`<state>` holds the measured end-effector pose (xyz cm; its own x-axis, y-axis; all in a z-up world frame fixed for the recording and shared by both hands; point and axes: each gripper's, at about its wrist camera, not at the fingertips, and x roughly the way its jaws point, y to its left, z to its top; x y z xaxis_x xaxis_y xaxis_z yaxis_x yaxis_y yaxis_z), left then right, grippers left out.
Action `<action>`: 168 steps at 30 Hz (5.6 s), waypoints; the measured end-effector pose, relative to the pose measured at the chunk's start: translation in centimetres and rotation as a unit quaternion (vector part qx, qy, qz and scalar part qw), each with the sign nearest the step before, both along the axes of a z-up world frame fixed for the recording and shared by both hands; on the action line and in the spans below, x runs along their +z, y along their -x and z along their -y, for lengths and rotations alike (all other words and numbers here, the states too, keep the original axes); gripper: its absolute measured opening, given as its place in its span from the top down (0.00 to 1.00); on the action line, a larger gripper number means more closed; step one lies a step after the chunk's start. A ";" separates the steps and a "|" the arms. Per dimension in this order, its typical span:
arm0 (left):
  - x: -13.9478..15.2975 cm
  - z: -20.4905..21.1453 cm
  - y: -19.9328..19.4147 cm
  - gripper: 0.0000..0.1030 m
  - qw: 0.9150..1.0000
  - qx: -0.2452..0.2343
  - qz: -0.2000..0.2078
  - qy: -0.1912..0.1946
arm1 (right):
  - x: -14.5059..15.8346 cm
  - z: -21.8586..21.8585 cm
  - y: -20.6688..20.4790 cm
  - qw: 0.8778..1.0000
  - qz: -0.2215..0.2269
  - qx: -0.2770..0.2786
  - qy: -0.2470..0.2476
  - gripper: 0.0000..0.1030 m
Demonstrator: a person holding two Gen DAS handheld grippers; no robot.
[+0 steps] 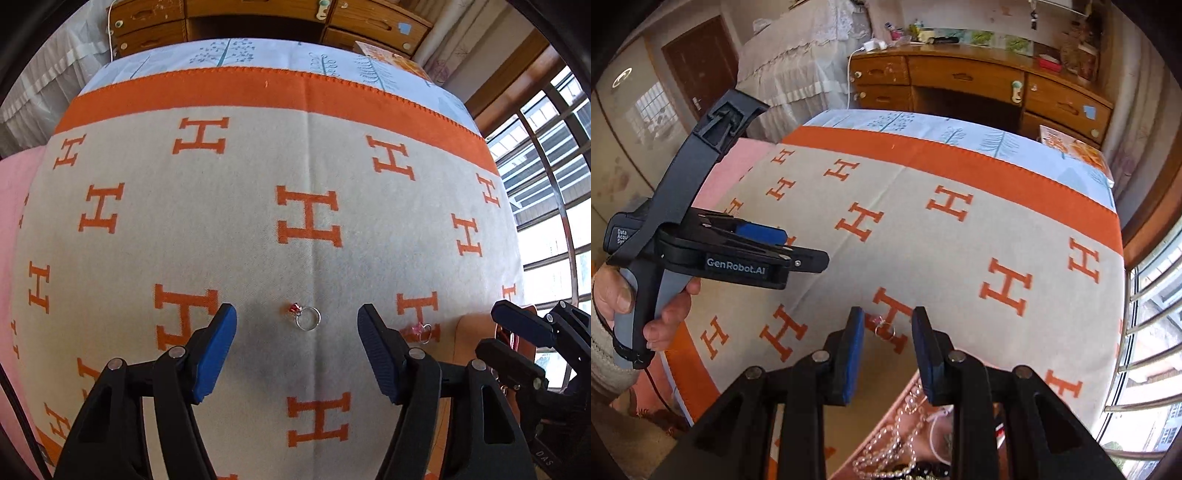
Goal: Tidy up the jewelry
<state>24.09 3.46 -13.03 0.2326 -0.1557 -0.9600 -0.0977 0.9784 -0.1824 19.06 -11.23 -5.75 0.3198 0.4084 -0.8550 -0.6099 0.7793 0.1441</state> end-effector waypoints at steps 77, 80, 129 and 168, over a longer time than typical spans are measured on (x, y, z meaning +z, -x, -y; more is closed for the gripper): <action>7.3 18.9 5.0 0.87 0.976 -0.207 0.057 0.025 | 1.9 13.2 5.2 0.986 -0.006 -0.165 -0.035 0.85; 7.1 19.8 4.9 0.87 0.975 -0.212 0.057 0.026 | 1.4 13.6 5.0 0.984 -0.017 -0.175 -0.035 0.84; 9.0 6.2 17.9 0.13 0.977 -0.090 0.172 -0.092 | 0.9 6.4 15.0 0.979 -0.031 -0.181 -0.091 0.84; 11.9 2.0 26.5 0.01 0.945 0.029 0.299 -0.131 | 5.6 0.1 22.7 0.960 0.118 -0.213 -0.138 0.61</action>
